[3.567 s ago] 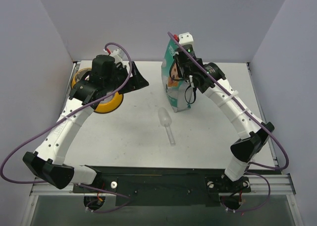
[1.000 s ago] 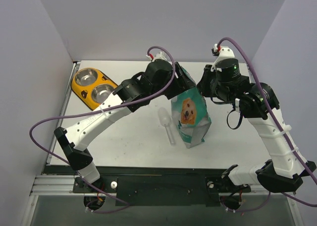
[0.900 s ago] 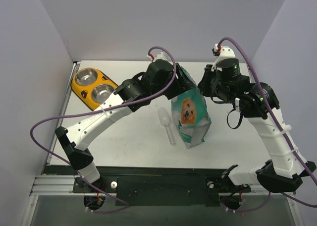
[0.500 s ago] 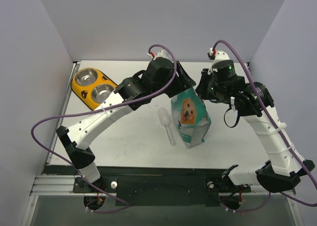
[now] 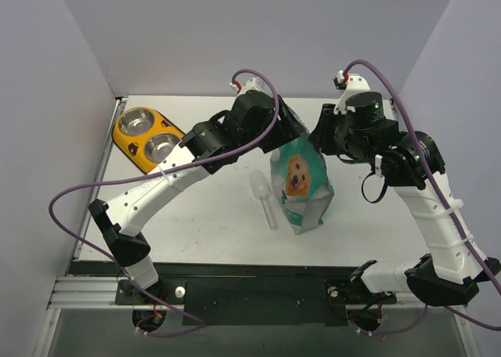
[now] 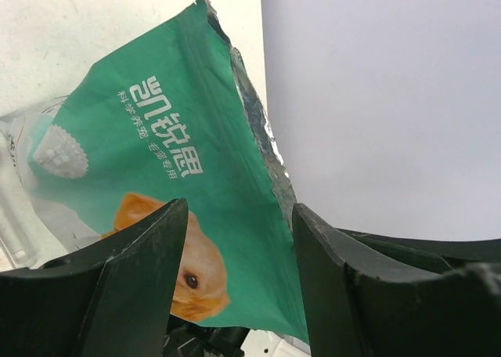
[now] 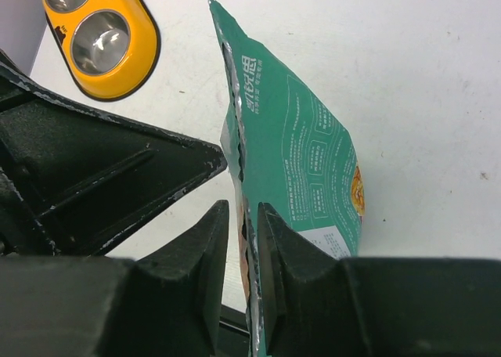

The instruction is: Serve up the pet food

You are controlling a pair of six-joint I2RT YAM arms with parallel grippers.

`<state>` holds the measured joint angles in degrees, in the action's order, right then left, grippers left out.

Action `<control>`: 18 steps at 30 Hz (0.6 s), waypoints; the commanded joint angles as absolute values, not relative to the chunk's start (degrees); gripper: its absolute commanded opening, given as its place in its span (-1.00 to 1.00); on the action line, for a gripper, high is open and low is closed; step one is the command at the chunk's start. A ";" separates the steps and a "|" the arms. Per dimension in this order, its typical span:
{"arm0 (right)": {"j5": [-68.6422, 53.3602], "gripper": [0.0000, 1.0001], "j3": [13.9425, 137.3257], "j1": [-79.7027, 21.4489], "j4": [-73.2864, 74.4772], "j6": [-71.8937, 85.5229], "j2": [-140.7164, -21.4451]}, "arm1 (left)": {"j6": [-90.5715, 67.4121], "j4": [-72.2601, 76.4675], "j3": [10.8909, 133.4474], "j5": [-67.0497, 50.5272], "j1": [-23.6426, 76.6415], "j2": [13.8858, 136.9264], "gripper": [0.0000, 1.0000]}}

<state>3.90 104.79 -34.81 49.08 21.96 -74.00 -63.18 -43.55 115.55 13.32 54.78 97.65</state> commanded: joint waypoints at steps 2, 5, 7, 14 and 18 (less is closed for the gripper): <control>3.69 -0.65 106.79 -34.28 48.52 20.74 -74.44 | -61.79 -43.07 117.25 14.94 55.11 95.98 0.31; 3.87 -0.77 106.18 -34.02 48.52 20.57 -74.36 | -61.79 -42.63 117.33 14.15 55.11 96.41 0.30; 4.13 -0.82 105.74 -34.01 48.52 20.57 -74.27 | -61.87 -42.80 117.51 13.62 55.11 96.77 0.28; 3.34 -0.87 103.98 -33.84 48.52 20.30 -73.92 | -62.31 -42.37 118.04 12.31 55.11 97.73 0.25; 3.43 -0.90 103.01 -33.49 48.52 20.21 -73.57 | -62.49 -42.19 118.39 11.34 55.11 98.35 0.26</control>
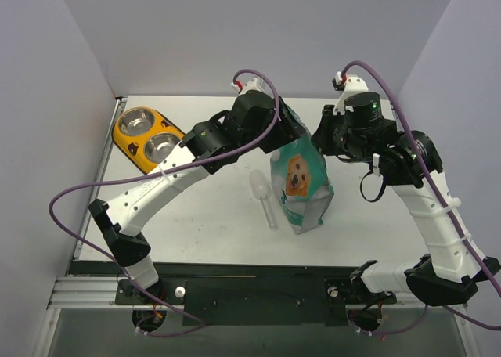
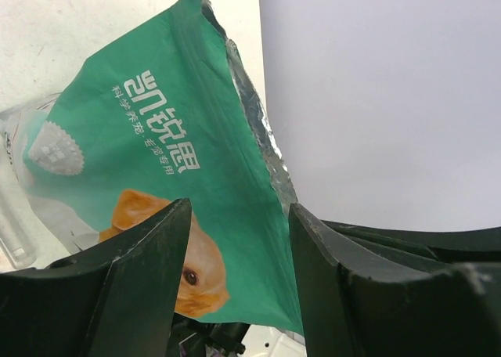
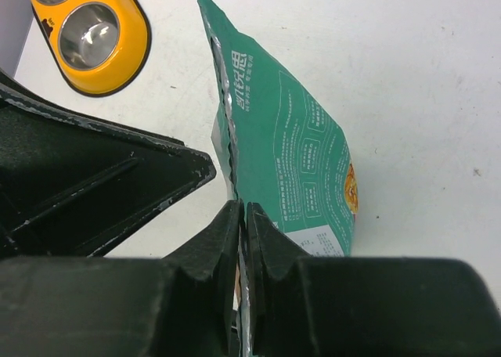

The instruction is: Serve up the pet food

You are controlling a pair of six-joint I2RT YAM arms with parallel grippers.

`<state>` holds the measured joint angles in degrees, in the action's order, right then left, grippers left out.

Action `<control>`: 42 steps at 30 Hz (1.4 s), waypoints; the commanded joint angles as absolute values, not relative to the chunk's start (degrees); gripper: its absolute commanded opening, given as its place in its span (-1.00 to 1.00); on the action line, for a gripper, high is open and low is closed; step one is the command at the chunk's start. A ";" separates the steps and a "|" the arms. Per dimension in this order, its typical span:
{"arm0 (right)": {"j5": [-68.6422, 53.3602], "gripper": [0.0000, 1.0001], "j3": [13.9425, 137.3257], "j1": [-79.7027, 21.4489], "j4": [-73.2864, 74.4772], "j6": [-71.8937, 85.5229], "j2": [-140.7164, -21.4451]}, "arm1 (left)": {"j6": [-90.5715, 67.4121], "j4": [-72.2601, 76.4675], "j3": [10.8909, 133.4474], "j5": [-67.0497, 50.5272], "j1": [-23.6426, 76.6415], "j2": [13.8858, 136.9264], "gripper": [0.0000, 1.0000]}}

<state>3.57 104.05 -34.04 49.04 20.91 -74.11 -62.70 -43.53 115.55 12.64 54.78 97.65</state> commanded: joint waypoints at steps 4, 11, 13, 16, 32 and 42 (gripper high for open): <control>2.82 -1.00 102.66 -33.31 48.52 20.13 -73.48 | -62.84 -42.19 118.39 10.55 55.11 98.79 0.27; 0.53 -1.00 101.52 -33.31 47.20 19.42 -72.60 | -63.46 -42.36 118.65 9.67 55.11 99.32 0.27; -1.21 -1.00 101.08 -33.22 47.11 19.42 -72.51 | -63.46 -42.28 118.74 9.58 55.11 99.40 0.29; -1.67 -1.00 100.64 -33.13 46.93 19.60 -72.51 | -63.63 -42.80 119.18 9.40 55.11 99.67 0.31; 2.20 -1.00 99.67 -33.05 46.41 19.34 -71.81 | -63.81 -44.74 118.65 10.63 54.67 98.26 0.33; 1.85 -1.00 99.84 -33.05 46.32 19.16 -71.81 | -64.60 -44.21 117.34 11.34 54.32 97.56 -0.02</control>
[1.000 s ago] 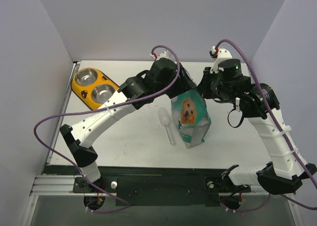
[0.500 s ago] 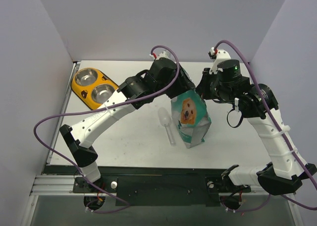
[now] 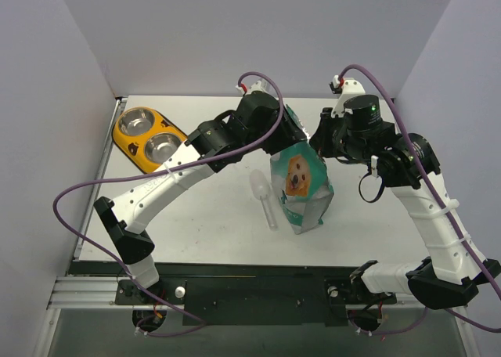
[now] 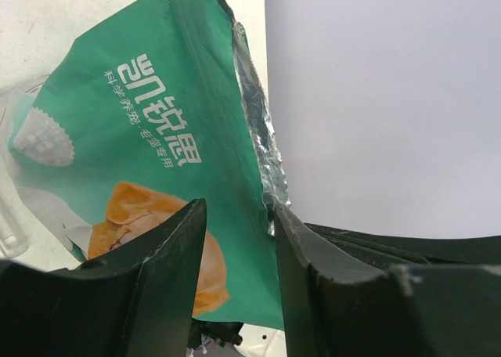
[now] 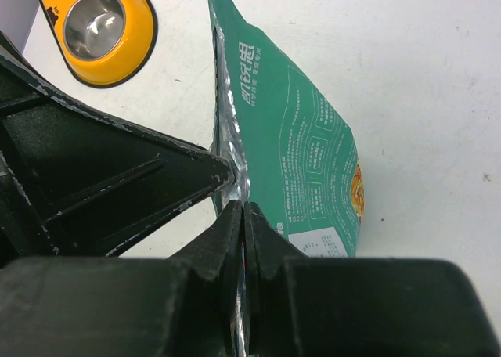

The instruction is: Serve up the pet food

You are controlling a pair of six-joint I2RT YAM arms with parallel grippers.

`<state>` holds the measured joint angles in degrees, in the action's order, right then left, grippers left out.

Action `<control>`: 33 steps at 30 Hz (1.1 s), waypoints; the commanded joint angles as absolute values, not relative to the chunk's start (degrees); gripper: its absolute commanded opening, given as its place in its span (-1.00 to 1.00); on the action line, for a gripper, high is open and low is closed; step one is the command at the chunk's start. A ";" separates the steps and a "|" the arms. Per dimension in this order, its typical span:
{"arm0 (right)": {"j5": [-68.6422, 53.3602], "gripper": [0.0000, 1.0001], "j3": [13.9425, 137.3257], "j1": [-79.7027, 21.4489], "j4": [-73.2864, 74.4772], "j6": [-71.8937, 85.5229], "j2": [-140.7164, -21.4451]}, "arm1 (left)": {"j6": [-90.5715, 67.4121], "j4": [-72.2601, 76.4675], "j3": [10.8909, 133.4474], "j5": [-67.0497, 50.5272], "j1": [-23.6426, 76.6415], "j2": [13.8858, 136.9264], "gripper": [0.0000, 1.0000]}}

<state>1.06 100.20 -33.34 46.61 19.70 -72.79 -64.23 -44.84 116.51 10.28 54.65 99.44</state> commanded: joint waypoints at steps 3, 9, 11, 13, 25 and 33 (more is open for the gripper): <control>1.76 -1.00 99.76 -33.05 46.32 19.25 -71.89 | -64.77 -44.21 117.16 10.90 54.23 97.65 -0.17; -1.30 -1.00 98.70 -33.05 46.32 18.55 -71.46 | -64.78 -41.76 115.06 10.64 54.14 96.68 -0.43; -2.02 -1.00 98.09 -33.13 46.23 18.28 -71.19 | -64.86 -40.35 113.56 10.20 53.79 96.24 -0.58; -2.20 -1.00 97.82 -33.13 46.32 18.20 -71.10 | -65.04 -39.38 112.59 9.76 53.79 95.89 -0.65; -4.66 -0.72 98.70 -33.05 45.53 17.93 -71.45 | -64.60 -27.61 105.48 7.48 53.61 92.64 -1.00; -5.10 -0.68 98.79 -32.70 44.91 18.63 -71.90 | -66.45 -12.48 94.92 6.15 53.17 87.98 -1.00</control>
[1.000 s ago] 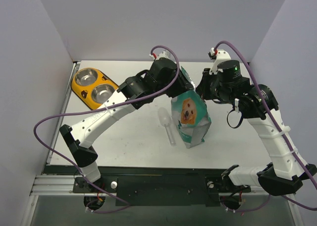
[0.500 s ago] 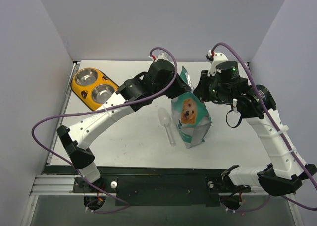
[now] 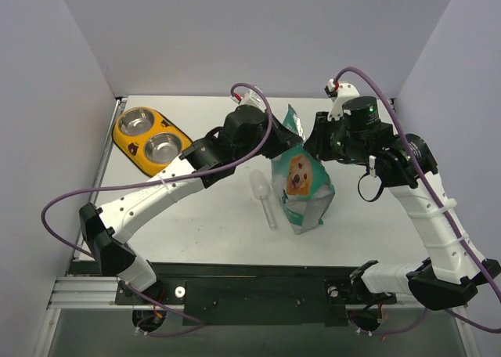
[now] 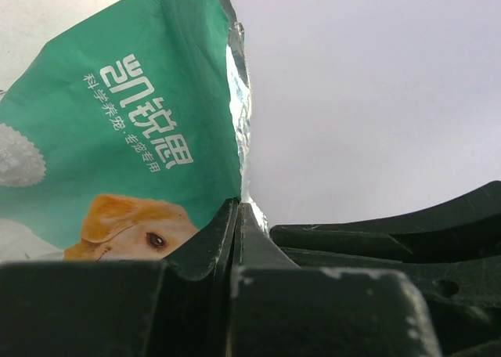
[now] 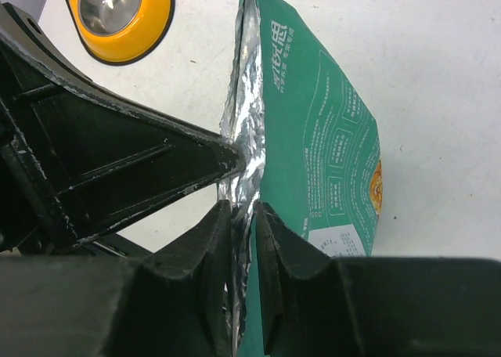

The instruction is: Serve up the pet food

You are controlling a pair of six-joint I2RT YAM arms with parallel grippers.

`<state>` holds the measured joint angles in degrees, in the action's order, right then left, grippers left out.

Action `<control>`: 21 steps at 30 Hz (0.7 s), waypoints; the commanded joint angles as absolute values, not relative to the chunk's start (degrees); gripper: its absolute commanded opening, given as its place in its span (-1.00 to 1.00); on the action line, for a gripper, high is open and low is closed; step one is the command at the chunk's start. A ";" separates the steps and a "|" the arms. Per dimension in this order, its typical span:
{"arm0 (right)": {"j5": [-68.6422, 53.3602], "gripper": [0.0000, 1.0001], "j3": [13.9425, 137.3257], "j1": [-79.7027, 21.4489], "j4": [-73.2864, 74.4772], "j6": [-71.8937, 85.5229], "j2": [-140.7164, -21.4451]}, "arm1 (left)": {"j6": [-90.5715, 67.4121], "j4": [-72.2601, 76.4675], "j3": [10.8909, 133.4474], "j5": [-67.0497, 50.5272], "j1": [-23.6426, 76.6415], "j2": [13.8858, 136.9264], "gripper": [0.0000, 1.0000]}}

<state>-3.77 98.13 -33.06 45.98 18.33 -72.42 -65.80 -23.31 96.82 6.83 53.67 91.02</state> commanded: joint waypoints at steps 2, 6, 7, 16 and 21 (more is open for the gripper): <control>-5.27 -0.73 98.35 -32.52 44.91 18.63 -71.63 | -66.80 -13.97 95.27 6.07 53.00 88.15 -0.97; -5.54 -0.70 97.38 -32.52 44.82 18.46 -70.84 | -68.38 -19.33 97.20 5.01 52.38 88.94 -0.47; -5.36 -0.69 96.95 -32.61 44.82 18.28 -70.58 | -68.47 -20.21 97.38 4.75 52.30 89.03 -0.46; -3.43 -0.66 95.98 -32.52 44.91 18.11 -69.61 | -69.08 -22.59 98.17 3.87 52.47 88.59 -0.08; -3.25 -0.90 95.71 -32.61 45.00 18.10 -69.35 | -68.47 -23.47 98.17 4.13 52.47 87.98 0.01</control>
<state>-4.25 96.29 -32.64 44.38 18.31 -70.72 -68.82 -23.20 95.33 4.40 52.62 90.41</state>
